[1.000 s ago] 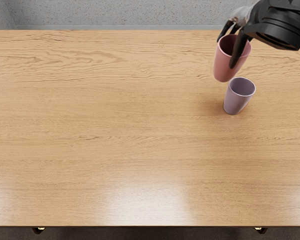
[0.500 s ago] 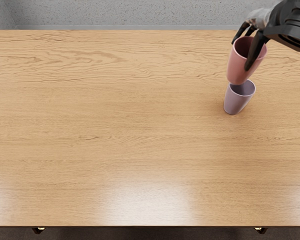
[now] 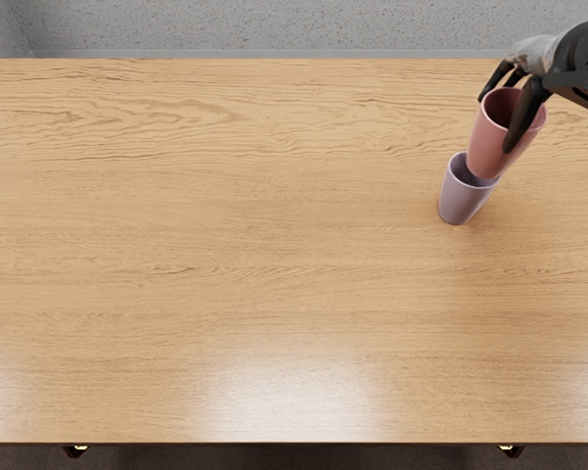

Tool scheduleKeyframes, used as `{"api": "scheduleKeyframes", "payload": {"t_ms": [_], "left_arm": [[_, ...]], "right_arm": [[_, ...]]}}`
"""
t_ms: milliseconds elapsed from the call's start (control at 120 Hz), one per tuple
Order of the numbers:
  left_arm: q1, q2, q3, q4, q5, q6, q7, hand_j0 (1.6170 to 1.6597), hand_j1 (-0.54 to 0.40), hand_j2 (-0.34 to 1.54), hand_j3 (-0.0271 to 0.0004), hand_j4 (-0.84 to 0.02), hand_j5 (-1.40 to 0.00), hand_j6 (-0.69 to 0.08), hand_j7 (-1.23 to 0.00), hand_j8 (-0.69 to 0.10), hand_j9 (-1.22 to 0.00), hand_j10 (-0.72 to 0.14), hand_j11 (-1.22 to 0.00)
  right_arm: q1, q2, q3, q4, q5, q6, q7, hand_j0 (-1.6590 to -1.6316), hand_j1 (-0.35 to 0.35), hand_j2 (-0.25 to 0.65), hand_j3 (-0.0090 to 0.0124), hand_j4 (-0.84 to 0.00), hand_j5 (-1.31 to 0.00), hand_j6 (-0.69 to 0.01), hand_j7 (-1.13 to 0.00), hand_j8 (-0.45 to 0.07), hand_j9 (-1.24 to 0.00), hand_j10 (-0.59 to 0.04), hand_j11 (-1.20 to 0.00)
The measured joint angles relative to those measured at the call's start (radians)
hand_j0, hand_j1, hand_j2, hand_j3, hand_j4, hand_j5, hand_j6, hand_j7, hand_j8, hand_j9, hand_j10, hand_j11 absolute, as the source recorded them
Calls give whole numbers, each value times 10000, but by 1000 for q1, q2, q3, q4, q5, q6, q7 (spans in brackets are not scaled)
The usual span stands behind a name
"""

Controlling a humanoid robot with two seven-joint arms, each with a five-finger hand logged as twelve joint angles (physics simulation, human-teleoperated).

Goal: Pick up cup and place in cup with right hand

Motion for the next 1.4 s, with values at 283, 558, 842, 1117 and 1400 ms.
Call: {"api": "scheduleKeyframes", "payload": {"t_ms": [283,558,842,1117,1400], "left_arm": [[0,0,0,0,0,0,0,16581,3490,0,0,-1,0,-1,0,-1,0,-1,0],[-5,0,0,0,0,0,0,16581,3490,0,0,-1,0,-1,0,-1,0,-1,0],[-5,0,0,1,0,0,0,16581,3490,1,0,-1,0,-2,0,-1,0,-1,0],[-5,0,0,1,0,0,0,16581,3490,1,0,-2,-1,-2,-1,-2,0,-1,0],[-4,0,0,0,0,0,0,16581,3490,0,0,-1,0,-1,0,-1,0,0,0]], "right_arm": [[-28,2,4,-30,-10,0,0,-16562,997,141,1,-4492,-6318,-3001,-6102,-2408,-6308,-3679,-6342],[-77,0,37,-75,-38,10,0,-16563,971,134,7,-4469,-6286,-3049,-6073,-2459,-6264,-3713,-6307],[-117,15,66,-116,-44,11,0,-16564,957,132,10,-4456,-6235,-3080,-6037,-2505,-6218,-3724,-6278],[-138,21,87,-132,-44,16,0,-16562,888,16,3,-4369,-6073,-3175,-5898,-2606,-6065,-3857,-6094],[-153,21,104,-134,-45,16,0,-16567,833,-12,3,-4269,-5879,-3318,-5733,-2751,-5888,-3984,-5933]]}}
